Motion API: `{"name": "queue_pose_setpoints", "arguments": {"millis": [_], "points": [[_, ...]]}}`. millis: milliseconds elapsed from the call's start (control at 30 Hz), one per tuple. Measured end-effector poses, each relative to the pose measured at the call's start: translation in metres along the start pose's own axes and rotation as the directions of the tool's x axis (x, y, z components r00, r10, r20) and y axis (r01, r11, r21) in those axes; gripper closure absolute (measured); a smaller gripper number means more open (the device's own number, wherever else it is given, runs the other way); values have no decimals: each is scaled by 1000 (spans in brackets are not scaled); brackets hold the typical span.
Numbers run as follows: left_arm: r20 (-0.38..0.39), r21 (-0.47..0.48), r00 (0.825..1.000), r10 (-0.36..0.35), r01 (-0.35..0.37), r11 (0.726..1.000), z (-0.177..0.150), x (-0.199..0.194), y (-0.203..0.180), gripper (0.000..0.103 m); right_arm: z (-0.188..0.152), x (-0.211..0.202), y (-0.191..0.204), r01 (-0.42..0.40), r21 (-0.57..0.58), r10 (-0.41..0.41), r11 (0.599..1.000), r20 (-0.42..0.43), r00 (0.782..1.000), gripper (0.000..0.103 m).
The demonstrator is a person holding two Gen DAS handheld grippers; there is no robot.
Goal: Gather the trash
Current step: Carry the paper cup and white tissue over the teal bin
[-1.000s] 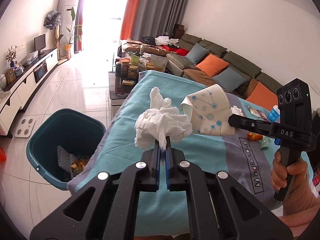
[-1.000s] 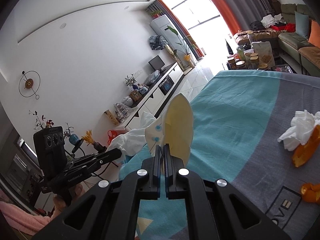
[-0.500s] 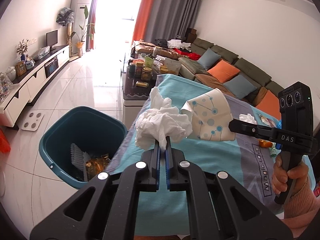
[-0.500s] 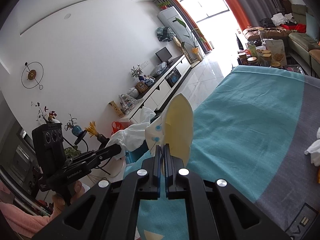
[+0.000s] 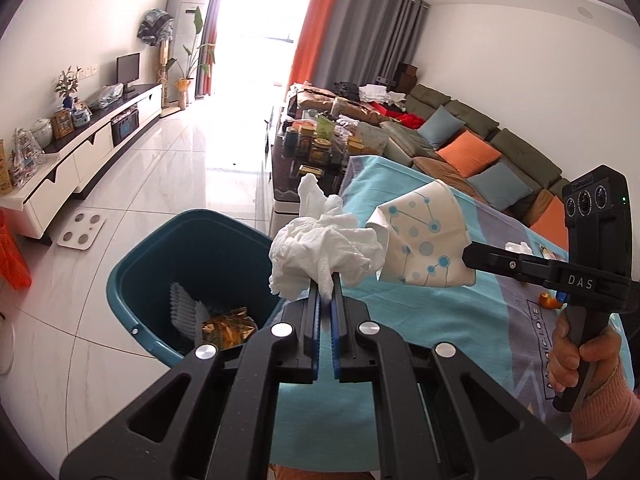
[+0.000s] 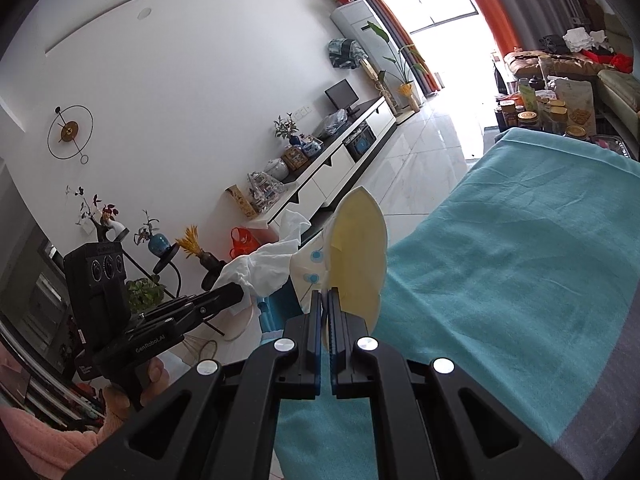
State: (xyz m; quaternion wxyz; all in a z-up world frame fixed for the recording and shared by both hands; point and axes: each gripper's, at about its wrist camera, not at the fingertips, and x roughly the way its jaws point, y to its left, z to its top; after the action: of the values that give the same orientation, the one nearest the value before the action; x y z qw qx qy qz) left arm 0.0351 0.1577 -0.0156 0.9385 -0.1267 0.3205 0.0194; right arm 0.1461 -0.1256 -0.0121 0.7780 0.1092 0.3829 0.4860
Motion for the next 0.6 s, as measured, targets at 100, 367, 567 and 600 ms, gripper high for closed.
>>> {"name": "queue_pose_setpoints", "arguments": {"millis": [100,367,567,600], "points": [[3,-12,1000,15,-15,1000,1,-2,7,98,2,5,2,-7,-14,7,1000,-9,1000,101],[4,-34,999,47,-47,998,2,-1,23,98,7,17,10,-12,-31,11,999,-28,1000,101],[2,-45,997,71,-70,996,2,-1,31,98,11,27,16,-12,-47,10,999,-44,999,101],[1,-49,997,74,-74,996,2,0,32,98,11,29,17,-11,-49,9,999,-46,999,101]]}}
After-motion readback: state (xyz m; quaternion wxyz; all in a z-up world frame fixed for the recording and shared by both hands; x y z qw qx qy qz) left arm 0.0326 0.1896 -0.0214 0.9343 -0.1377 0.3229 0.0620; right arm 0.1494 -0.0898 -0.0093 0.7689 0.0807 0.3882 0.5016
